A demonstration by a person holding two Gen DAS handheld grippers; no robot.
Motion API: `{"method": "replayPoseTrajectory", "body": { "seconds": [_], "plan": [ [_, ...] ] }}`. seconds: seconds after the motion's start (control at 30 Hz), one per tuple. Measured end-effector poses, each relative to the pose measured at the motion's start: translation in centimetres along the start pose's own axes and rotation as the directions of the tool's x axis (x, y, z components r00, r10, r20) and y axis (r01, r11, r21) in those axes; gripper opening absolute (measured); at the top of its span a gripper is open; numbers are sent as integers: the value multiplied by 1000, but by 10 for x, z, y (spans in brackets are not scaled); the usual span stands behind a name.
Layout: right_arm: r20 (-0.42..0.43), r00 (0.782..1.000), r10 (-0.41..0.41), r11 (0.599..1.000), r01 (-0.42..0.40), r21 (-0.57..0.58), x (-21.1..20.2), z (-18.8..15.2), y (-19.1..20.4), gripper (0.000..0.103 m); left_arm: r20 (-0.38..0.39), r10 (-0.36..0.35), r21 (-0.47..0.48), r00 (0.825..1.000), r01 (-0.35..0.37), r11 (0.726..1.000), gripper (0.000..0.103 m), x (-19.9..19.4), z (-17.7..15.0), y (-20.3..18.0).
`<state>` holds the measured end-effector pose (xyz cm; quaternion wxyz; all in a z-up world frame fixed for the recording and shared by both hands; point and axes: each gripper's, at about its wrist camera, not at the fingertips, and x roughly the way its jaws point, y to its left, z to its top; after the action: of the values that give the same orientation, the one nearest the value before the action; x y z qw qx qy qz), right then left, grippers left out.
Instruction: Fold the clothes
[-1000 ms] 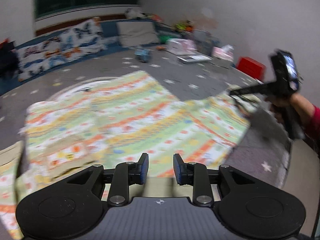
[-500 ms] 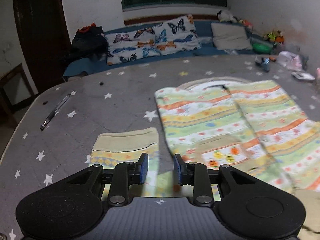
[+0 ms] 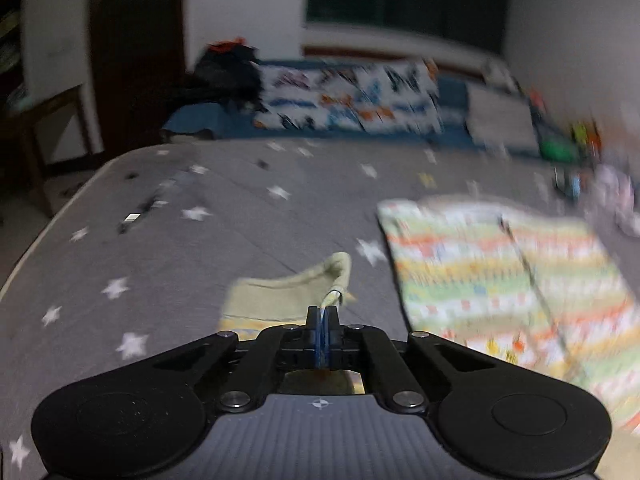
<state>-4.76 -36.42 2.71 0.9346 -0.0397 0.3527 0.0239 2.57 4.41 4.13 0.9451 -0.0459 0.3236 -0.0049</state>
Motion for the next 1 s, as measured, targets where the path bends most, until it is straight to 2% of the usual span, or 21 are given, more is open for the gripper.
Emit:
{"method": "replayPoseTrajectory", "body": {
  "seconds": [0.1, 0.23, 0.37, 0.47, 0.5, 0.6, 0.63, 0.67, 0.73, 0.87, 1.0],
  "plan": [
    [3, 1000, 0, 1000, 0, 2, -3, 0, 0, 31, 52, 14, -95, 999, -9, 995, 1, -31, -1, 29],
    [2, 1000, -1, 1000, 1, -4, -4, -1, 1, 31, 65, 81, -146, 995, -71, 987, 1, -61, -16, 60],
    [-7, 1000, 3, 1000, -3, -17, -3, -4, 6, 31, 8, 181, -166, 983, -177, 970, 2, -66, -38, 85],
    [-19, 1000, 5, 1000, -5, -21, -1, -6, 9, 31, -68, 216, -187, 974, -225, 956, 2, -58, -56, 95],
    [-21, 1000, 6, 1000, -7, -24, -1, -6, 10, 31, -94, 225, -194, 970, -240, 951, 6, -55, -62, 99],
    [-18, 1000, 6, 999, -7, -39, -3, -4, 13, 32, -104, 249, -210, 963, -266, 941, 8, -59, -65, 105],
    [-15, 1000, 4, 999, -5, -44, -4, -4, 13, 36, -97, 258, -214, 961, -273, 938, 8, -62, -63, 105],
    [-12, 1000, 2, 999, -3, -48, -5, -3, 13, 40, -83, 260, -219, 962, -272, 937, 8, -66, -60, 103],
    [-10, 1000, -5, 999, 4, -50, -6, -3, 13, 40, -53, 248, -220, 967, -254, 942, 8, -72, -54, 98],
    [-23, 1000, -2, 999, 2, -35, -1, -6, 14, 40, -40, 144, -185, 989, -149, 971, 8, -60, -40, 78],
    [-32, 999, 1, 1000, -2, -25, 1, -10, 15, 40, -57, 63, -149, 996, -71, 986, 8, -32, -30, 58]
  ]
}}
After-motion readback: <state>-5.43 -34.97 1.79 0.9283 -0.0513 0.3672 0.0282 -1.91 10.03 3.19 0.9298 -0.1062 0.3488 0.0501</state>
